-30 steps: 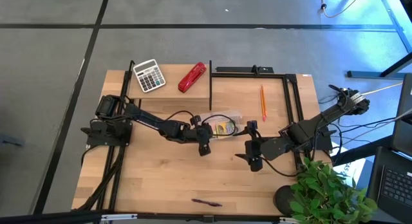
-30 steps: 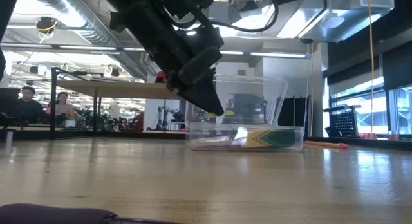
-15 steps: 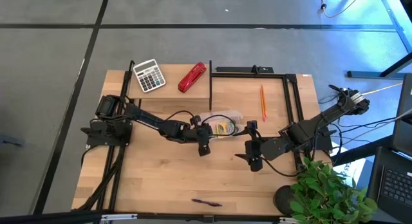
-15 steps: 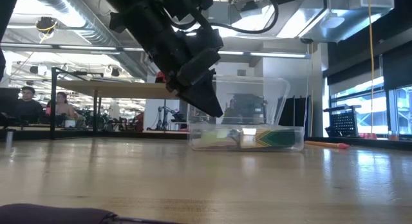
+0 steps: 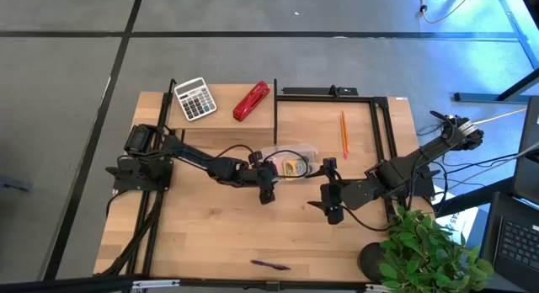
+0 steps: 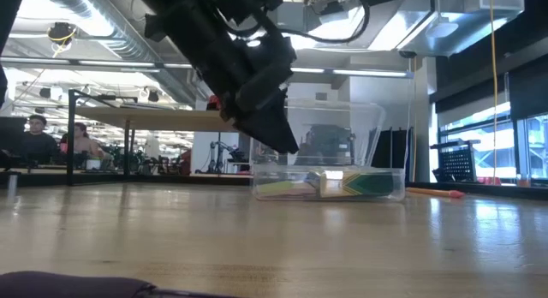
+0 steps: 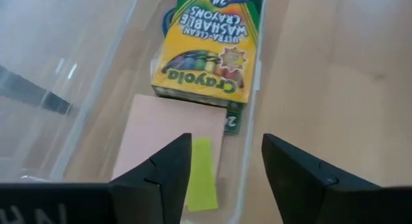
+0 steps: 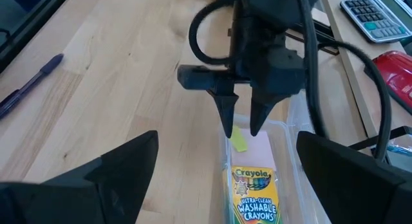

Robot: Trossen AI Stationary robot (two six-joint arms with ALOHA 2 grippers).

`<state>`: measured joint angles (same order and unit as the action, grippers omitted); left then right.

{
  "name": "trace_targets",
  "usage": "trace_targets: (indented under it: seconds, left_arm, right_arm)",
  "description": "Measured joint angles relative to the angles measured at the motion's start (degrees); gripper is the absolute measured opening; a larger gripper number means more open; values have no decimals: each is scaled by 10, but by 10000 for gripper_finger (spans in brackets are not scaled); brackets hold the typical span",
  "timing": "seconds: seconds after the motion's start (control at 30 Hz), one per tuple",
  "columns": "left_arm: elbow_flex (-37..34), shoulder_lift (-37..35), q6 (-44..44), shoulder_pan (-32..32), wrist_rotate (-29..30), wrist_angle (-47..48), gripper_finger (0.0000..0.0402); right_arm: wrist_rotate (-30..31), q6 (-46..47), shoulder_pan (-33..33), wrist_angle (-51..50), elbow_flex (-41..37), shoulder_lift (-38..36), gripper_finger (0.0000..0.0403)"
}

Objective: Pack school essentials
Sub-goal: Put the violet pen into the supply box

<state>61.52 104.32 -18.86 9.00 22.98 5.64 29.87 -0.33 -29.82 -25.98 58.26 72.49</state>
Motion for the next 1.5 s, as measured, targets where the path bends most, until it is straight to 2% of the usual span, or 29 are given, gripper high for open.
trace_targets:
  seconds: [0.37,0.63,0.87,1.0,1.23,1.43,1.5]
  left_arm:
    - [0,-56,-5,73,-1,20,184]
    - [0,-105,-46,151,-3,60,184]
    - [0,-123,-50,217,-59,80,184]
    - [0,-121,-62,249,-58,85,184]
    - [0,-121,-100,274,-33,87,184]
    - [0,-121,-123,282,-10,86,184]
    - [0,-121,-123,283,-10,85,184]
  right_arm:
    - [0,1,0,0,0,0,369]
    - [0,0,0,0,0,0,369]
    - [0,0,0,0,0,0,369]
    - [0,0,0,0,0,0,369]
    - [-1,5,0,0,0,0,369]
    - [-5,79,0,11,0,0,369]
    - [-23,89,0,10,0,0,369]
